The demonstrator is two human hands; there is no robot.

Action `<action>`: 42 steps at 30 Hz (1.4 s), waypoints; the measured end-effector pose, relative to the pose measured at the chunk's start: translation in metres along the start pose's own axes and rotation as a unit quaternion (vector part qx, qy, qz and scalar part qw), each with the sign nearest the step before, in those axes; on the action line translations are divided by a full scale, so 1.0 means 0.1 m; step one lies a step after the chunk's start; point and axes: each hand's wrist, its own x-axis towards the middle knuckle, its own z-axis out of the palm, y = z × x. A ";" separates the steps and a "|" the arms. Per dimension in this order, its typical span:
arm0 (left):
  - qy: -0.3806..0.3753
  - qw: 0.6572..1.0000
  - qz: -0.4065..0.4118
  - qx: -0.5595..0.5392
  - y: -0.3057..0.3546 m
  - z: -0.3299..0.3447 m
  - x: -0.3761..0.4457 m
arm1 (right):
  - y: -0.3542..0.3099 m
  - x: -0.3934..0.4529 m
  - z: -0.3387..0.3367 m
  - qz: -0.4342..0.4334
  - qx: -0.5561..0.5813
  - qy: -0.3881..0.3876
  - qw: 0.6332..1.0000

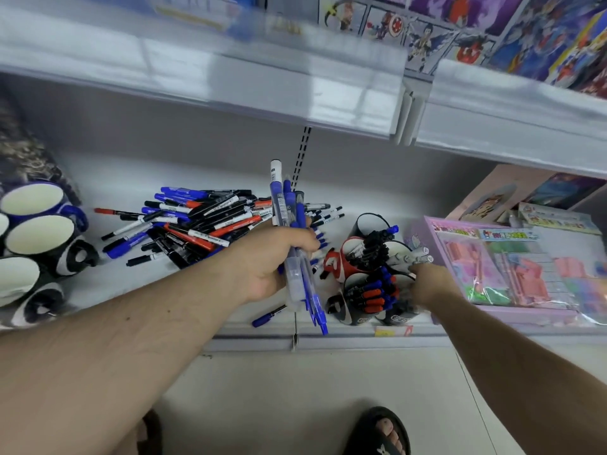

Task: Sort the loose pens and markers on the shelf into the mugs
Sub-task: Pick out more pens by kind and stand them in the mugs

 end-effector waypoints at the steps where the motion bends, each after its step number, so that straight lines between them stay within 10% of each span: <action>1: -0.009 1.000 0.002 -0.007 0.02 0.00 -0.02 | -0.05 -0.06 -0.10 -0.004 0.030 0.030 0.999; 4: -0.033 0.999 0.019 -0.007 0.07 0.00 -0.08 | -0.39 -0.40 -0.46 -0.033 0.213 0.130 0.968; 10: 0.024 0.997 0.060 -0.040 0.13 -0.02 -0.11 | -1.26 -1.68 -0.83 -0.188 0.564 0.145 0.791; 22: 0.002 0.988 -0.012 -0.155 0.07 -0.05 -0.29 | -1.62 -2.00 -0.45 -0.262 0.409 0.348 0.802; 26: -0.044 0.989 0.037 -0.134 0.08 -0.02 -0.41 | -1.80 -2.06 -0.59 -0.106 0.585 0.223 0.772; 33: -0.010 0.988 0.080 -0.129 0.18 -0.08 -0.39 | -1.95 -2.17 -0.99 0.061 0.820 0.049 0.567; 42: 0.152 0.967 0.021 -0.203 0.09 -0.20 -0.21 | -1.62 -2.23 -0.81 -0.133 0.601 0.253 0.747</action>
